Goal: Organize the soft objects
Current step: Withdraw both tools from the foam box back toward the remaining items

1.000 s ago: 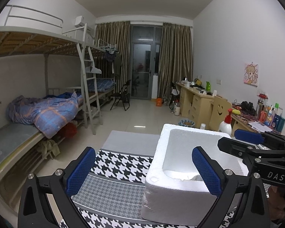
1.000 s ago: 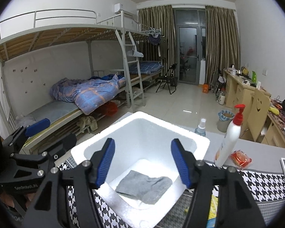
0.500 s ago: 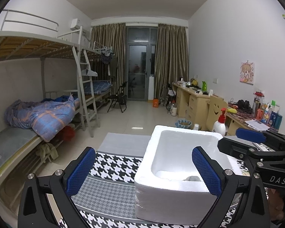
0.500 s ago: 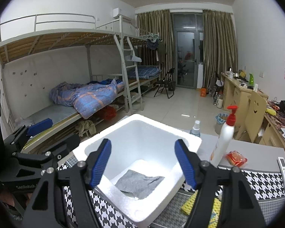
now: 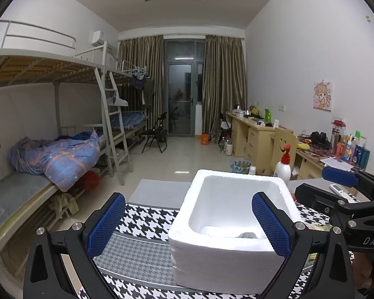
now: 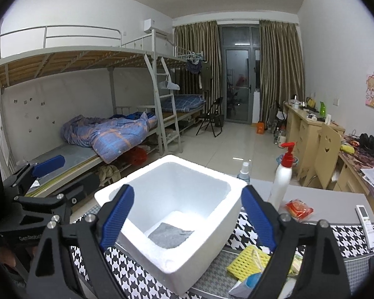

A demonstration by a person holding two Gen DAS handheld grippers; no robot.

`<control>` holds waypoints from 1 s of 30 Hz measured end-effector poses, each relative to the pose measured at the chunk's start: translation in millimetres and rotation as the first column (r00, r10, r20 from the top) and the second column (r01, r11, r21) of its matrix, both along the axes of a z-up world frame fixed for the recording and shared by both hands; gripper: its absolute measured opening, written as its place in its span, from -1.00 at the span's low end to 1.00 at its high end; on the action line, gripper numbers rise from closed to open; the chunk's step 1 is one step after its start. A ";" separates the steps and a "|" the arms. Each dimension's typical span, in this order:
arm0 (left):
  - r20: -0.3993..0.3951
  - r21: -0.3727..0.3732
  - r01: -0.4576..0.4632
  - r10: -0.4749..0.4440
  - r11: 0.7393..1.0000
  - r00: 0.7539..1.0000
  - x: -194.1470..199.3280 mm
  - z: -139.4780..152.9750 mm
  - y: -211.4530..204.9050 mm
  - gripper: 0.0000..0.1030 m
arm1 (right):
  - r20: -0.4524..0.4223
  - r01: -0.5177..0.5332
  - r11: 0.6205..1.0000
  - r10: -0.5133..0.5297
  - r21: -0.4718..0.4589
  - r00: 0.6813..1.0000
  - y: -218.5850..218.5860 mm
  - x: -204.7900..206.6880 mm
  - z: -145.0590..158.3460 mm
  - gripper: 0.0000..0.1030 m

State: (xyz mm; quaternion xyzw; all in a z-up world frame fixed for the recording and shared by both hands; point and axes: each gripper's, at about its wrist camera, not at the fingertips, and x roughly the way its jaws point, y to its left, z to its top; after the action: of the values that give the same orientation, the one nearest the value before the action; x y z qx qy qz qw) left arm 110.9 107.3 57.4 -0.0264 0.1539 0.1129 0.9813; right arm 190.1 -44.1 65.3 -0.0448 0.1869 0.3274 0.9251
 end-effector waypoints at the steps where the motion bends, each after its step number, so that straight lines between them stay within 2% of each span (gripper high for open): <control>1: 0.004 0.002 0.001 -0.001 1.000 1.000 -1.1 0.8 -2.1 0.98 | 0.001 0.003 1.000 -0.003 0.005 1.000 -2.6 -0.5 0.6 0.76; 15: 0.032 0.012 0.047 -0.048 0.999 0.998 -4.9 9.0 -30.6 0.98 | 0.034 0.061 0.998 -0.062 0.028 0.997 -37.2 -6.5 3.9 0.76; 30: 0.030 0.025 0.134 -0.134 0.991 0.990 -0.9 11.8 -67.5 0.98 | 0.042 0.156 0.987 -0.158 0.041 0.987 -78.2 -10.6 0.0 0.76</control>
State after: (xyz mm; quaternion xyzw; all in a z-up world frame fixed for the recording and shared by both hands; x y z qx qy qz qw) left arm 110.0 39.9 69.2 -0.0065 0.1385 0.0481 0.9892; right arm 179.5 -122.3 65.3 -0.0199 0.1626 0.2560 0.9527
